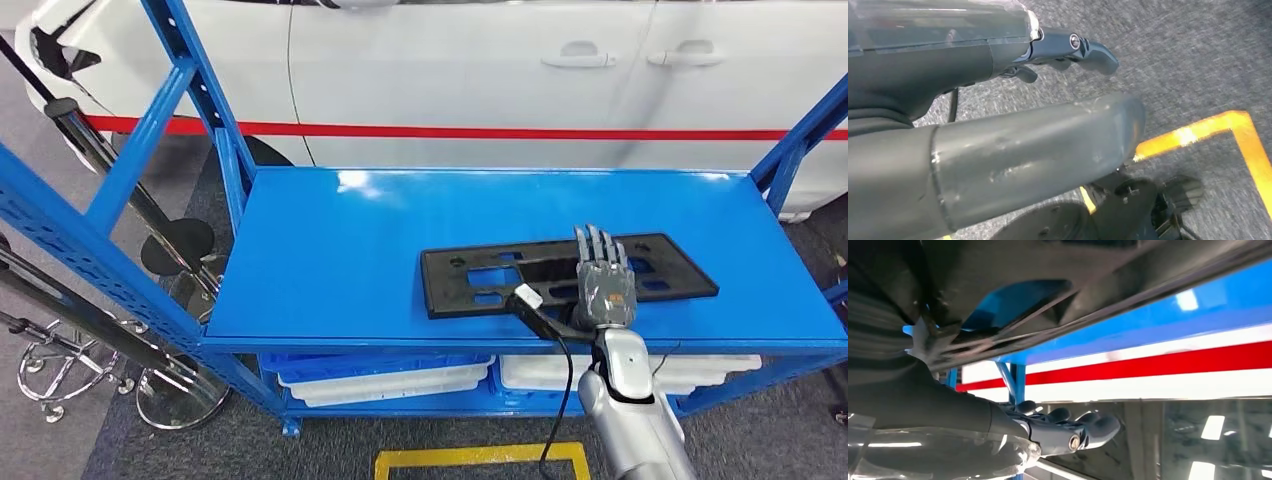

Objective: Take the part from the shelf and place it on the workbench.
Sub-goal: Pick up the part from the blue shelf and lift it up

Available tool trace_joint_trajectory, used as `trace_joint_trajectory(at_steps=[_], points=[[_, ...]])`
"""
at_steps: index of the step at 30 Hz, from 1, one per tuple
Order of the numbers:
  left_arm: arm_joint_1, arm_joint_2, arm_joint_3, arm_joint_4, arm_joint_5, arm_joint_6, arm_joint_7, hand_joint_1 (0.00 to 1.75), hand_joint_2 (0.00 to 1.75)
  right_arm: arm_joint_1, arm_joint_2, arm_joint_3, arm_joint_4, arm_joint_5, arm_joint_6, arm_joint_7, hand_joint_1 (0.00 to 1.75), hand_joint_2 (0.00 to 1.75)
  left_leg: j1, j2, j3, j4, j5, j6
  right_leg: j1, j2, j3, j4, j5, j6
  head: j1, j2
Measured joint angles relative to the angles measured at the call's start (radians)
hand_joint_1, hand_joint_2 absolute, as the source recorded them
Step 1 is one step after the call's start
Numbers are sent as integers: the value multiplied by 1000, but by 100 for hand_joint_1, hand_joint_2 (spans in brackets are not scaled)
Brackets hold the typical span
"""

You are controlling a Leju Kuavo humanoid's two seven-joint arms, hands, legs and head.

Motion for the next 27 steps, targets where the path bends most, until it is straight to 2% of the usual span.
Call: trace_joint_trajectory(at_steps=[2, 3, 4, 6, 7, 8, 9, 10, 11, 12, 13, 15, 17, 18, 20, 21, 22, 23, 25, 26, 27], points=[[-3, 0, 0, 0, 5, 0, -1, 0, 0, -1, 0, 0, -2, 0, -1, 1, 0, 175, 1, 0, -61, 114, 26, -4, -3, 0, 41, -13, -15, -11, 0, 0], [-4, 0, -1, 0, 9, -2, 0, 0, 0, -1, 0, 0, -2, 1, -1, 2, 0, 175, 2, 0, -102, 173, 17, -4, -3, -1, 58, -18, -25, -16, 0, 0], [-4, 0, -1, 1, 13, -3, 0, 0, 0, -1, 0, 0, -2, 1, -1, 2, 0, 175, 1, 0, -142, 216, -16, -4, -2, -1, 73, -20, -35, -19, 0, 0], [-1, 0, -1, 1, 18, -6, 3, 0, 0, 1, 0, 0, -2, 1, 0, 2, 87, 175, 1, 0, -201, 243, -105, -7, -2, 4, 104, -21, -61, -21, -1, 0], [0, 0, -1, 1, 19, -6, 4, 0, 0, 2, 0, 0, -2, 1, 0, 2, 130, 175, 1, 0, -217, 222, -126, -6, -1, 6, 122, -21, -75, -20, -1, 0], [0, 0, -1, 1, 19, -5, 5, 0, 0, 3, 0, 0, -2, 1, 1, 2, 174, 175, 0, 0, -223, 184, -114, -4, 0, 8, 140, -21, -89, -18, -1, 0], [1, 0, -1, 2, 20, -4, 6, 0, 0, 4, 0, 1, -2, 0, 3, 2, 175, 175, -1, 0, -222, 125, -56, 2, 0, 8, 156, -20, -104, -16, 0, 0], [2, 0, -1, 2, 21, -2, 7, 0, 0, 5, 0, 1, -1, -1, 5, 2, 175, 175, -4, -1, -221, 67, 19, 8, 2, 9, 169, -16, -118, -12, 0, 0], [3, 1, -1, 2, 22, -1, 8, 0, 0, 5, 0, 1, -1, -1, 7, 3, 175, 175, -6, -2, -219, 24, 83, 14, 4, 11, 177, -11, -132, -7, 0, 0], [4, 1, -1, 2, 23, 0, 8, 0, 0, 6, 0, 2, -1, -2, 9, 3, 175, 175, -9, -4, -218, -4, 134, 19, 5, 12, 182, -7, -146, -1, 0, 0], [4, 1, -1, 2, 24, 0, 9, 0, 0, 6, 0, 2, -1, -3, 11, 3, 175, 175, -11, -5, -219, -8, 148, 22, 5, 14, 185, -4, -156, 5, 0, 0], [1, 1, -1, 2, 25, 0, 10, 0, 0, 7, -1, 2, -6, -3, 11, 3, 175, 175, -11, -6, -212, -9, 148, 30, 2, 14, 190, -7, -170, 17, -1, 0], [-4, 0, 0, 2, 25, 0, 9, 0, 0, 4, -2, 3, -11, -3, 11, 3, 175, 175, -6, -5, -201, -18, 144, 40, -1, 11, 177, 31, -197, 29, 0, 0], [-6, 0, 0, 2, 25, 0, 9, 0, 0, 3, -4, 4, -12, -3, 11, 3, 175, 175, -3, -4, -196, -22, 140, 44, -4, 9, 151, 80, -221, 34, 0, 0], [-9, 0, 0, 2, 25, 1, 8, 0, 0, 2, -6, 5, -13, -3, 11, 3, 175, 175, -2, -4, -189, -23, 131, 49, -10, 7, 66, 214, -267, 44, 0, 0], [-9, 0, 0, 2, 25, 1, 8, 0, 0, 3, -7, 5, -13, -3, 10, 3, 175, 175, -2, -4, -184, -23, 125, 49, -14, 6, 28, 263, -272, 49, 0, 0], [-9, 0, 0, 2, 25, 2, 9, 0, 0, 4, -8, 5, -13, -3, 10, 3, 175, 175, -2, -4, -177, -23, 119, 47, -17, 5, 3, 280, -257, 52, 0, 0], [-9, 0, 0, 2, 25, 3, 9, 0, 0, 4, -8, 5, -13, -3, 10, 2, 175, 175, -1, -5, -168, -23, 113, 45, -20, 5, -1, 257, -219, 54, 0, 0], [-9, -1, -1, 2, 25, 10, 10, 0, 0, 4, -9, 6, -13, -4, 11, 2, 175, 175, 0, -6, -149, -23, 101, 39, -22, 4, 35, 133, -121, 53, 0, 0], [-11, -2, -1, 2, 24, 14, 10, 0, 0, 3, -9, 6, -13, -5, 11, 2, 175, 175, -1, -7, -143, -22, 96, 34, -21, 4, 55, 71, -88, 49, 0, 0], [-12, -2, -1, 2, 24, 19, 11, 0, 0, 2, -9, 8, -13, -6, 11, 2, 175, 175, -1, -9, -141, -22, 93, 29, -18, 4, 68, 32, -72, 44, 0, 0]])
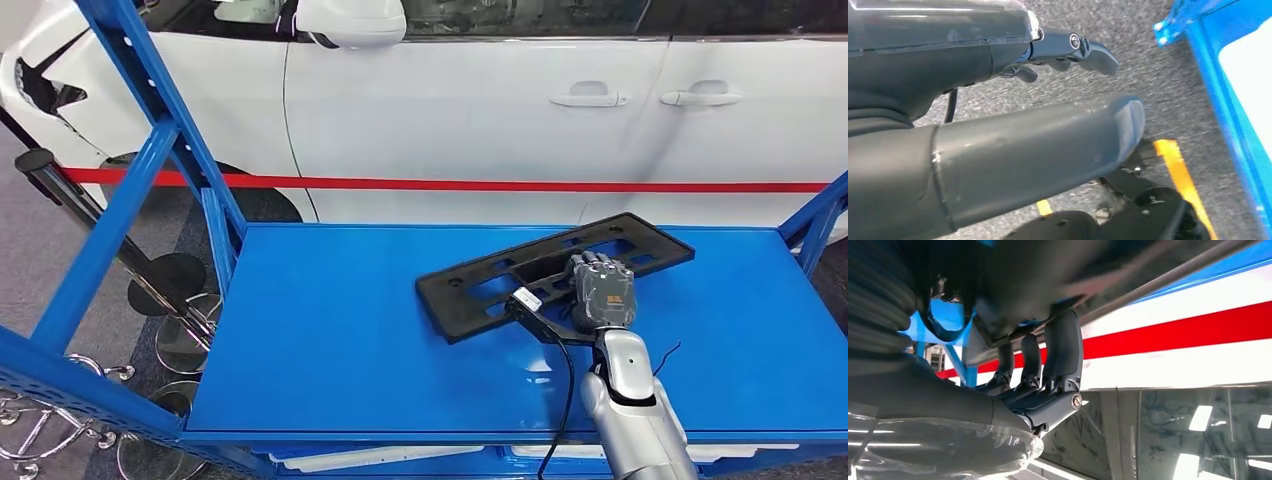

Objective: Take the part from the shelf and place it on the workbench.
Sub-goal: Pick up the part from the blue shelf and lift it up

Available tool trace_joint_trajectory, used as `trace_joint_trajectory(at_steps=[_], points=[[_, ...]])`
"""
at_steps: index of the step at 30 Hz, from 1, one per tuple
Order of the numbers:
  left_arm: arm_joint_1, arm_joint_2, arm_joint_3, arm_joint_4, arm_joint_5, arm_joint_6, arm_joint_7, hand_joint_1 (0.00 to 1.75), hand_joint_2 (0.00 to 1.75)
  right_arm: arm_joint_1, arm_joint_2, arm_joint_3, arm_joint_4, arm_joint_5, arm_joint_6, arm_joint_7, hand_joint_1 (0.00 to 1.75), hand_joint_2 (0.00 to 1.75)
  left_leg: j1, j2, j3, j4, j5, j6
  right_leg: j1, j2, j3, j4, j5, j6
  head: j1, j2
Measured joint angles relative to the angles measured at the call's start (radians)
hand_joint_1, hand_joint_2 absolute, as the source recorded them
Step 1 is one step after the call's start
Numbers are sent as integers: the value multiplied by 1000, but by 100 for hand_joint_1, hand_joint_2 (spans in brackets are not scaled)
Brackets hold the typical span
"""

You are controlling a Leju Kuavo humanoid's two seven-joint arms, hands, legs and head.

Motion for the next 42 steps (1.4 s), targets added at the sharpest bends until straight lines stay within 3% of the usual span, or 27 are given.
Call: trace_joint_trajectory(at_steps=[3, 5, 8, 10, 11, 13, 15, 19, 21, 24, 25, 26, 27, 29, 31, 33, 35, 36, 38, 39, 40, 41, 42], points=[[-2, -1, -3, 0, -2, 10, 6, 0, 0, -5, 0, 2, 0, -3, -7, 0, 175, 175, 0, -2, 1, -4, -2, -19, 6, 0, 6, -26, 2, -20, 0, 0], [-2, -1, -6, 0, 0, 14, 8, 0, 0, -7, 0, 3, 0, -5, -14, 1, 175, 175, 1, 2, -10, 25, -25, -28, 3, -2, 13, -36, 7, -35, -1, 0], [-1, -1, -9, 0, 2, 14, 9, 0, 0, -7, 0, 4, 0, -12, -23, 1, 175, 175, 2, 7, -90, 202, -118, -36, 5, -9, 18, -40, 6, -47, -1, 0], [2, 0, -11, 0, 4, 12, 9, 0, 0, -6, 0, 4, 1, -16, -30, 1, 175, 175, 2, 7, -131, 286, -139, -37, 7, -11, 18, -38, 4, -49, -1, 0], [2, 0, -12, 0, 4, 11, 8, 0, 0, -6, 0, 4, 2, -18, -33, 1, 175, 175, 2, 7, -125, 274, -121, -36, 8, -11, 19, -37, 3, -50, -1, 0], [2, 0, -14, 0, 8, 12, 12, 0, 0, -6, 0, 4, 3, -22, -35, 0, 175, 175, 2, 7, -66, 153, -55, -32, 8, -10, 22, -32, -1, -47, -1, 0], [0, 0, -15, 0, 14, 16, 27, 0, 0, -7, 0, 4, 3, -27, -36, 0, 175, 175, 0, 7, -12, 41, -14, -24, 11, -9, 18, -22, -6, -39, -1, 0], [1, -1, -15, 0, 19, 25, 53, 0, 0, -9, 1, 5, 3, -31, -36, 1, 175, 175, -2, 7, -4, 11, -6, -5, 12, -6, 11, -13, -9, -21, -1, 0], [-1, -2, -15, 0, 20, 28, 55, 0, 0, -9, 1, 6, 3, -34, -37, 1, 175, 175, 1, 8, -7, 3, 4, 9, 8, -5, -4, 28, -50, -11, 0, 0], [-1, -3, -15, 0, 23, 29, 59, 0, 0, -9, 1, 7, 6, -37, -37, 2, 175, 175, 1, 8, -21, 1, 14, 19, 4, -5, -69, 201, -159, 0, 0, 0], [-1, -3, -15, 0, 23, 29, 61, 0, 0, -8, 1, 7, 8, -38, -37, 2, 175, 175, 0, 8, -26, 1, 18, 19, 3, -5, -81, 240, -173, 3, 0, 0], [0, -3, -15, 0, 24, 29, 62, 0, 0, -7, 1, 7, 10, -39, -38, 2, 175, 175, 0, 8, -31, 2, 22, 18, 3, -6, -76, 244, -165, 3, 0, 0], [0, -3, -15, 0, 24, 29, 64, 0, 0, -7, 1, 7, 12, -40, -38, 1, 175, 175, 0, 8, -35, 2, 26, 17, 3, -6, -51, 211, -141, 2, 0, 0], [1, -4, -15, 0, 25, 30, 65, 0, 0, -8, 1, 7, 14, -43, -40, 0, 175, 175, -1, 7, -42, 2, 35, 11, 5, -5, 34, 71, -84, -5, 0, 0], [2, -4, -15, 0, 24, 30, 67, 0, 0, -8, 1, 7, 15, -45, -44, 0, 175, 175, -2, 6, -46, 0, 46, -1, 12, -5, 86, -26, -58, -15, 0, 0], [4, -5, -15, 0, 23, 30, 67, 0, 0, -5, 2, 8, 16, -47, -48, 0, 175, 175, -2, 5, -48, -5, 59, -16, 17, -5, 84, -41, -49, -26, -1, 0], [8, -4, -15, 0, 23, 30, 67, 0, 0, -2, 3, 8, 18, -47, -52, -1, 175, 175, -1, 5, -58, 6, 43, -27, 14, -8, 75, -51, -31, -41, -1, 0], [10, -4, -15, 0, 23, 30, 67, 0, 0, -1, 4, 8, 19, -47, -53, -1, 175, 175, 0, 6, -70, 34, 12, -31, 11, -10, 68, -55, -20, -49, -1, 0], [11, -4, -15, 0, 23, 30, 68, 0, 0, 2, 5, 8, 21, -47, -55, -1, 175, 175, 2, 7, -106, 148, -83, -38, 10, -13, 47, -55, -3, -58, -2, 0], [12, -4, -15, 0, 23, 30, 68, 0, 0, 3, 5, 8, 22, -48, -56, -1, 175, 175, 2, 7, -121, 212, -117, -42, 11, -15, 35, -52, 4, -59, -2, 0], [12, -4, -15, 0, 23, 30, 68, 0, 0, 4, 6, 8, 23, -53, -60, -3, 175, 175, 2, 7, -125, 256, -130, -45, 12, -16, 22, -48, 10, -59, -2, 0], [13, -4, -15, 0, 23, 30, 68, 0, 0, 4, 6, 8, 24, -63, -65, -9, 175, 175, 3, 8, -111, 265, -123, -47, 12, -16, 10, -43, 15, -57, -2, 0], [13, -3, -15, 0, 23, 31, 67, 0, 0, 4, 7, 8, 24, -79, -72, -18, 175, 175, 3, 8, -78, 234, -101, -47, 13, -16, -1, -37, 19, -55, -2, 0]])
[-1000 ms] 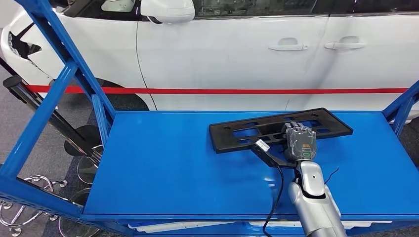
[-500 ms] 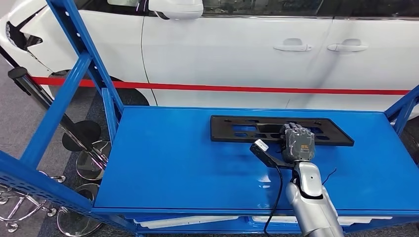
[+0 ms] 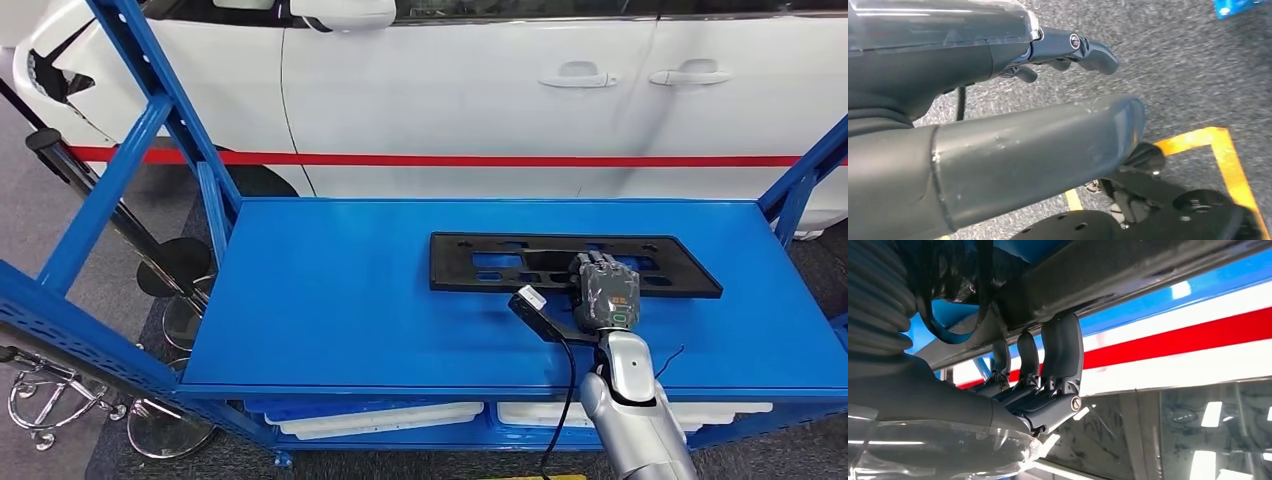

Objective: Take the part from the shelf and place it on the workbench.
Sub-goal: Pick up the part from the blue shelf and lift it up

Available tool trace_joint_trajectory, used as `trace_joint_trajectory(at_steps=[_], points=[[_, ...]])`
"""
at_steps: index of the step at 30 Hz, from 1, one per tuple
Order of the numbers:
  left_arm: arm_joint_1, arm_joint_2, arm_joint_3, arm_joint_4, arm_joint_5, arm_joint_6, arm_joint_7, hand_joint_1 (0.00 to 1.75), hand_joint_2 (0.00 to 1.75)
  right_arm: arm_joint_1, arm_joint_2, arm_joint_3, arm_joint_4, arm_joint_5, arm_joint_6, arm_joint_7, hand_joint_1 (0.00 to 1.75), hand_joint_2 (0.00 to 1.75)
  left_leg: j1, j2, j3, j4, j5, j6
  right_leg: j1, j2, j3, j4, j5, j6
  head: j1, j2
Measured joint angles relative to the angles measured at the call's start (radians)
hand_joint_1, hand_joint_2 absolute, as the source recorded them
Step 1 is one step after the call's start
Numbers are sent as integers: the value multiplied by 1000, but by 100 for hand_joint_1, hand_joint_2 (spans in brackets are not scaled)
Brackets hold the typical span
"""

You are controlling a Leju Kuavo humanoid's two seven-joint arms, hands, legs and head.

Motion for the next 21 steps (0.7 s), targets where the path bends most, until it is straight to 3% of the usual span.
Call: trace_joint_trajectory(at_steps=[2, 4, 6, 8, 10, 12, 13, 14, 15, 17, 18, 21], points=[[0, 1, 0, 0, 1, 0, -3, 0, 0, 2, 4, 0, -2, -79, -20, -53, 175, 175, -2, 0, 96, -130, 31, 5, 1, 0, -19, 16, 5, 6, 0, 0], [1, 1, 0, 0, 3, 0, -12, 0, 0, 10, 21, -1, -27, -227, -44, -158, 175, 175, -5, -1, 147, -217, 29, 15, 3, -1, -32, 29, 9, 14, 0, 0], [6, 0, 0, 0, 6, 0, -22, 0, 0, 30, 50, 6, -98, -367, -63, -268, 175, 175, -6, 0, 144, -230, 29, 28, 4, 1, -38, 32, 16, 25, 1, 0], [10, -2, 0, 0, 8, 2, -30, 0, 0, 48, 76, 29, -192, -430, -70, -331, 175, 175, -3, 4, 143, -239, 41, 44, 1, 4, -48, 50, 0, 36, 1, 0], [12, -4, 1, 0, 10, 2, -37, 0, 0, 62, 93, 65, -284, -455, -61, -360, 175, 175, 0, 7, 136, -244, 54, 58, -4, 7, -80, 133, -63, 44, 1, 0], [15, -5, 2, 0, 9, 1, -45, 0, 0, 75, 102, 124, -381, -468, -32, -373, 175, 175, 0, 6, 123, -242, 62, 61, -8, 7, -126, 255, -129, 52, 1, 0], [17, -6, 2, 0, 9, 0, -49, 0, 0, 79, 103, 164, -429, -468, -16, -375, 175, 175, 0, 7, 117, -240, 65, 59, -10, 7, -134, 287, -138, 54, 1, 0], [19, -7, 2, 0, 8, -1, -53, 0, 0, 81, 104, 207, -472, -464, -5, -374, 175, 175, 0, 7, 113, -238, 66, 57, -12, 7, -125, 283, -128, 56, 1, 0], [19, -8, 3, 0, 6, -1, -56, 0, 0, 82, 104, 247, -508, -459, 2, -373, 175, 175, 1, 8, 112, -237, 68, 55, -14, 7, -95, 239, -101, 57, 1, 0], [17, -11, 3, 0, 5, -1, -60, 0, 0, 81, 105, 307, -562, -455, 5, -371, 175, 175, 1, 7, 110, -233, 69, 48, -15, 7, -16, 105, -52, 54, 1, 0], [16, -12, 3, 0, 5, -2, -62, 0, 0, 80, 105, 327, -581, -455, 5, -371, 175, 175, 0, 6, 108, -232, 71, 42, -13, 7, 9, 57, -40, 49, 1, 0], [18, -14, 3, 0, 5, -2, -64, 0, 0, 80, 103, 364, -622, -458, 5, -371, 175, 175, 0, 4, 100, -234, 78, 20, -6, 10, 17, 23, -34, 29, 1, 0]])
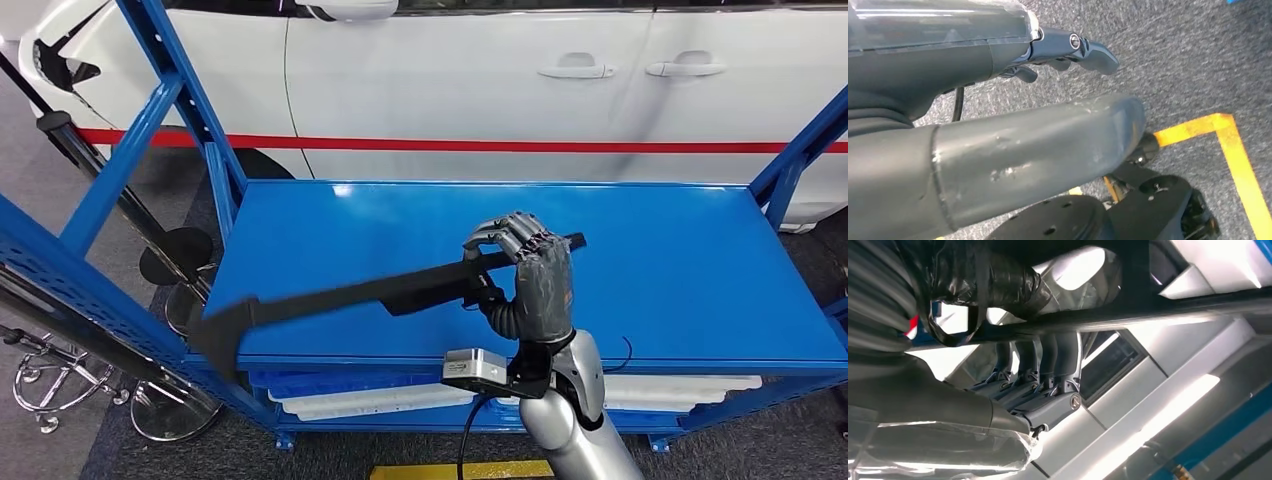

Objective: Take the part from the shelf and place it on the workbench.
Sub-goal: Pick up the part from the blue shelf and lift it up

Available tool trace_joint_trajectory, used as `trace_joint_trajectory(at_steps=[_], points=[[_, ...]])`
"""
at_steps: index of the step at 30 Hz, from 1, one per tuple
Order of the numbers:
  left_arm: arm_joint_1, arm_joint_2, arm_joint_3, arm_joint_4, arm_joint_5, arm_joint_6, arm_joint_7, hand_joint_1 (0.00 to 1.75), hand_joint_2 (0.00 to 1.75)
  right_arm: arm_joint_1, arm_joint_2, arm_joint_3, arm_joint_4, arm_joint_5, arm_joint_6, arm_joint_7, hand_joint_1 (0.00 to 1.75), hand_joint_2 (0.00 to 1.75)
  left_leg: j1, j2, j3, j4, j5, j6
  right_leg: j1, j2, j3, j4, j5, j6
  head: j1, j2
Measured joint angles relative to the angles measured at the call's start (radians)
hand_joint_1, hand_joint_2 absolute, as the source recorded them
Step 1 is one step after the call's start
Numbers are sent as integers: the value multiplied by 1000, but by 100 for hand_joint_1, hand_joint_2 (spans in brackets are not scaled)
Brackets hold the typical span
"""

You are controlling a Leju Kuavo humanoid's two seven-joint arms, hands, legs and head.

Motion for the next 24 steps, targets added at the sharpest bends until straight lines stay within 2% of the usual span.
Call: trace_joint_trajectory(at_steps=[2, 3, 5, 6, 7, 8, 10, 12, 14, 16, 18, 20, 21, 22, 23, 24], points=[[1, 0, 0, 0, 0, -4, -8, 0, 0, -1, -1, 18, -17, -8, 6, -7, 175, 175, 2, 0, -10, 19, -17, -10, -3, -1, 0, -11, 10, -16, 0, 0], [0, 0, 0, 0, -1, -9, -16, 0, 0, -2, -1, 28, -25, -12, 14, -13, 175, 175, 3, 0, -25, 54, -42, -13, -5, -2, -1, -16, 15, -24, 0, 0], [0, 0, 0, 1, -2, -21, -39, 0, 87, -7, -3, 57, -40, -16, 36, -21, 175, 175, 5, 0, -78, 178, -111, -18, -1, -4, -5, -16, 19, -32, 0, 0], [0, 0, 0, 2, -3, -25, -50, 0, 131, -10, -4, 74, -47, -16, 46, -21, 175, 175, 5, 0, -103, 238, -134, -20, 1, -4, -9, -13, 20, -34, 0, 0], [0, 0, 0, 4, -4, -28, -58, 0, 175, -14, -6, 92, -53, -17, 57, -19, 175, 175, 5, 0, -115, 271, -140, -21, 2, -4, -12, -10, 20, -34, 0, 0], [0, 0, 0, 5, -5, -29, -65, 0, 175, -19, -7, 109, -61, -18, 68, -15, 175, 175, 5, 0, -109, 264, -126, -22, 3, -4, -16, -5, 20, -34, 0, 0], [-1, 1, 0, 6, -9, -26, -75, 0, 87, -37, -10, 138, -79, -28, 96, -2, 175, 175, 6, 1, -50, 151, -67, -19, 4, -3, -22, 7, 18, -31, 0, 0], [-3, 1, -1, 7, -11, -21, -82, 0, 0, -60, -11, 163, -100, -39, 122, 8, 175, 175, 4, 0, 1, 45, -35, -12, 7, -1, -31, 19, 15, -23, 0, 0], [-5, 1, -1, 9, -13, -16, -86, 0, 0, -76, -12, 185, -117, -42, 139, 11, 175, 175, -1, -1, 8, 25, -32, -2, 10, 0, -37, 22, 18, -12, 0, 0], [-5, 0, -4, 12, -21, -4, -88, 0, 0, -81, -13, 204, -128, -41, 145, 11, 175, 175, 2, -1, 7, 18, -23, 12, 8, 1, -39, 25, 16, -2, 0, 0], [-6, 0, -10, 14, -32, 17, -84, 0, 0, -83, -16, 218, -135, -35, 144, 11, 175, 175, 7, 0, 5, 9, -13, 26, 6, 1, -63, 81, -25, 8, 0, 0], [-6, 0, -14, 16, -31, 26, -73, 0, 0, -80, -22, 232, -137, -30, 140, 12, 175, 175, 6, 2, -1, 9, -9, 32, 2, 1, -117, 201, -92, 16, 0, 0], [-6, 0, -15, 17, -27, 22, -67, 0, 0, -78, -26, 239, -137, -29, 139, 12, 175, 175, 5, 2, -4, 9, -8, 32, 1, 1, -141, 254, -113, 18, 0, 0], [-6, 0, -15, 18, -23, 19, -62, 0, 0, -75, -30, 245, -137, -29, 138, 12, 175, 175, 5, 3, -6, 9, -7, 33, 0, 1, -151, 279, -115, 19, 0, 0], [-6, 0, -15, 20, -21, 17, -59, 0, 0, -74, -33, 249, -136, -28, 138, 13, 175, 175, 5, 3, -6, 9, -6, 32, -1, 0, -141, 266, -97, 18, 0, 0], [-5, 1, -16, 21, -21, 16, -58, 0, 0, -73, -35, 253, -136, -28, 137, 13, 175, 175, 5, 2, -5, 9, -6, 32, -1, 0, -113, 216, -66, 16, 0, 0]])
